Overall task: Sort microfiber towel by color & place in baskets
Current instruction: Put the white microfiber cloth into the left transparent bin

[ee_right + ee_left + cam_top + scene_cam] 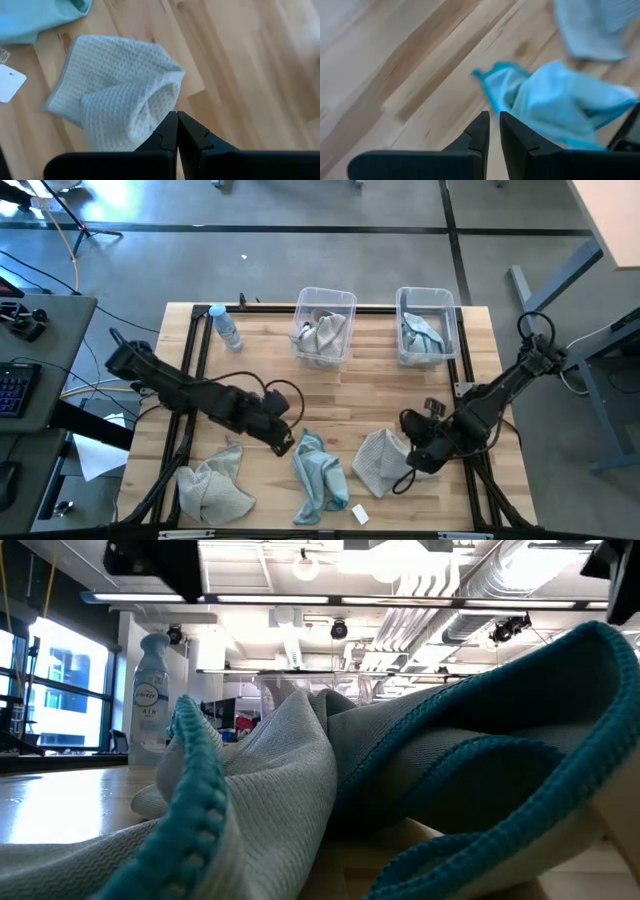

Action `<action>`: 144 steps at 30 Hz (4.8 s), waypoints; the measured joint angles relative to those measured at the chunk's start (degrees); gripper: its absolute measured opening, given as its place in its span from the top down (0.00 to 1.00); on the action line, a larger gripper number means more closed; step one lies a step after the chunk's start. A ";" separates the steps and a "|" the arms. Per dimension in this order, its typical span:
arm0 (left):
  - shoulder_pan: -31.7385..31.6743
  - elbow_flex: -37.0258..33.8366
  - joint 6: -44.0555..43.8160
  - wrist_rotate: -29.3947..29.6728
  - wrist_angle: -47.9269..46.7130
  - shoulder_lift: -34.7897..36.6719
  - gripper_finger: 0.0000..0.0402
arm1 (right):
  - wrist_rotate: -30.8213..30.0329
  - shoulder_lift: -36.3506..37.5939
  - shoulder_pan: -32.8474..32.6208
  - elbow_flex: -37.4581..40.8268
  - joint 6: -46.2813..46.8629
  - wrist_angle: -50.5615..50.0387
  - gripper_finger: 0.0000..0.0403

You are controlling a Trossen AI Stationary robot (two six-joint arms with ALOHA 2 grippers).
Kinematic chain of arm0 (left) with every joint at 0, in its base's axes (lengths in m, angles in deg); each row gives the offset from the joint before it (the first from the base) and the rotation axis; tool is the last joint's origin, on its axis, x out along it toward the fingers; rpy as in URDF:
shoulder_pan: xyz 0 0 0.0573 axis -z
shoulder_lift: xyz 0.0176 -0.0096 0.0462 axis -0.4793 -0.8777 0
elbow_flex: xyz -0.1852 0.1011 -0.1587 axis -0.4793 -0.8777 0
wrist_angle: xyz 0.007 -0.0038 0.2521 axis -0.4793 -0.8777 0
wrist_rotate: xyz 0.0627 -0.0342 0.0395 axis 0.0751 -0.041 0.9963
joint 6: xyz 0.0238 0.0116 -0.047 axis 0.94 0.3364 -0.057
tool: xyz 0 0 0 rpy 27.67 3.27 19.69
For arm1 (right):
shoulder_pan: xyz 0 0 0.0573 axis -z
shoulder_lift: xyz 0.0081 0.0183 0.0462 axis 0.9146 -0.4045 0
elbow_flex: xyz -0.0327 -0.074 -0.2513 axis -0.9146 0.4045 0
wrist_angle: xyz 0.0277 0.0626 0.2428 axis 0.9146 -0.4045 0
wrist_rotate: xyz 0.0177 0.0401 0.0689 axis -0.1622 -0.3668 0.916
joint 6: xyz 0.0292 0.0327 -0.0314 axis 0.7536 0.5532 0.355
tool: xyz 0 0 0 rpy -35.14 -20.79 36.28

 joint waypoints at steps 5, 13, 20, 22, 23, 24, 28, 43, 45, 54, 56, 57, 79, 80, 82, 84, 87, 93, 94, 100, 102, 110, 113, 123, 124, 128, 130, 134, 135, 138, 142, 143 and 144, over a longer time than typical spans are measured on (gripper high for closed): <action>1.47 3.52 -6.99 -4.87 -11.03 -1.97 0.93 | -3.08 0.00 -0.21 0.00 -2.48 0.16 1.00; 10.03 3.55 -23.42 -6.26 -18.46 -1.57 0.93 | -4.37 0.00 -0.21 0.00 -6.43 0.18 1.00; 15.17 3.50 -35.46 -7.97 -22.43 -1.97 0.93 | -5.37 0.00 -0.12 0.00 -11.12 0.25 1.00; 15.70 3.29 -37.41 -4.53 -23.18 -2.01 0.93 | -6.75 0.00 -0.12 0.00 -11.72 0.36 1.00; 15.58 2.58 -38.11 -3.62 -23.22 -1.99 0.93 | -7.15 0.00 -0.12 0.00 -12.09 0.37 1.00; 15.25 1.46 -38.74 -3.78 -23.25 -1.99 0.93 | -7.44 0.00 -0.11 0.00 -12.46 0.47 1.00; 14.35 -5.55 -40.83 -10.28 -19.89 -2.10 0.93 | -8.11 0.00 -0.10 0.00 -12.55 0.60 1.00; 13.66 -20.97 -41.32 -13.31 -0.89 -2.10 0.92 | -8.16 0.00 -0.10 0.00 -12.05 1.52 1.00; 13.65 -21.79 -41.89 -13.50 -0.75 -2.10 0.92 | -8.13 0.00 -0.12 0.00 -11.38 1.86 1.00; 13.40 -27.64 -41.84 -14.67 9.56 -2.10 0.92 | -8.59 0.00 -0.10 0.00 -10.57 2.94 1.00; 13.40 -29.22 -42.24 -15.48 12.49 -2.10 0.89 | -8.78 0.00 -0.10 0.00 -10.57 3.23 1.00; 13.40 -29.97 -42.32 -15.89 13.49 -2.10 0.88 | -8.84 0.00 -0.10 0.00 -10.57 3.24 1.00; 11.87 -31.07 -38.85 -17.92 12.49 -2.42 0.99 | -13.29 0.00 -0.10 0.00 -12.51 3.24 1.00; 11.84 -30.06 -38.31 -17.61 10.14 -2.64 1.00 | -13.57 0.00 -0.10 0.00 -12.52 3.24 1.00; 11.54 -27.08 -37.53 -17.05 4.19 -2.70 1.00 | -13.99 0.00 -0.10 0.00 -12.53 3.24 1.00; 11.42 -22.69 -36.72 -16.09 -0.36 -2.53 1.00 | -13.99 0.00 -0.09 0.00 -12.53 3.24 1.00; 11.41 -15.55 -34.96 -13.19 -10.30 -2.38 1.00 | -13.99 0.00 -0.10 0.00 -12.55 3.22 1.00; 11.43 1.23 -35.07 -5.81 -28.52 -2.31 1.00 | -14.01 0.00 -0.10 0.00 -12.72 3.23 1.00; 11.43 3.96 -35.65 -4.75 -31.09 -2.29 1.00 | -14.01 0.00 -0.10 0.00 -13.09 3.22 1.00; 10.87 13.17 -32.94 1.92 -31.89 -0.73 1.00 | -14.08 0.02 -0.10 0.00 -15.08 3.26 1.00; 10.77 15.18 -31.25 4.12 -32.10 -0.83 1.00 | -14.06 0.02 -0.10 0.00 -15.31 3.32 1.00; 10.78 22.94 -25.55 17.09 -32.00 -0.85 1.00 | -14.06 0.02 -0.09 0.00 -15.32 3.49 1.00; 10.77 26.20 -22.56 22.21 -32.01 -0.85 1.00 | -14.06 0.02 -0.10 0.00 -15.50 3.51 1.00; 10.77 38.89 -8.46 29.68 -31.96 -0.85 1.00 | -14.04 0.02 -0.10 0.00 -15.09 3.62 1.00; 10.77 40.20 -6.64 30.48 -31.98 -0.85 1.00 | -14.04 0.02 -0.10 0.00 -15.09 3.64 1.00; 10.84 46.11 2.66 35.31 -31.94 -0.85 1.00 | -14.33 0.02 -0.08 0.00 -13.82 3.64 1.00; 10.84 49.52 7.90 38.31 -31.96 -0.85 1.00 | -14.77 0.02 0.25 0.00 -12.81 3.65 1.00; 10.34 56.34 19.14 46.43 -31.11 -0.82 1.00 | -14.87 0.02 2.10 0.00 -10.05 3.68 1.00; 9.98 57.34 22.24 48.94 -30.00 -0.71 1.00 | -14.89 0.02 2.75 0.00 -9.55 3.71 1.00; 8.53 55.92 33.54 56.49 -22.56 1.56 1.00 | -14.87 0.02 4.82 0.00 -8.78 3.90 1.00; 3.01 56.00 46.93 55.97 -14.50 3.44 1.00 | -14.89 0.02 7.37 0.00 -8.45 4.90 1.00; 1.29 56.03 49.93 54.75 -12.61 3.65 1.00 | -14.93 0.02 7.92 0.00 -8.47 5.38 1.00; -0.70 56.03 52.77 53.27 -10.88 3.72 1.00 | -14.93 0.02 8.45 0.00 -8.47 5.78 1.00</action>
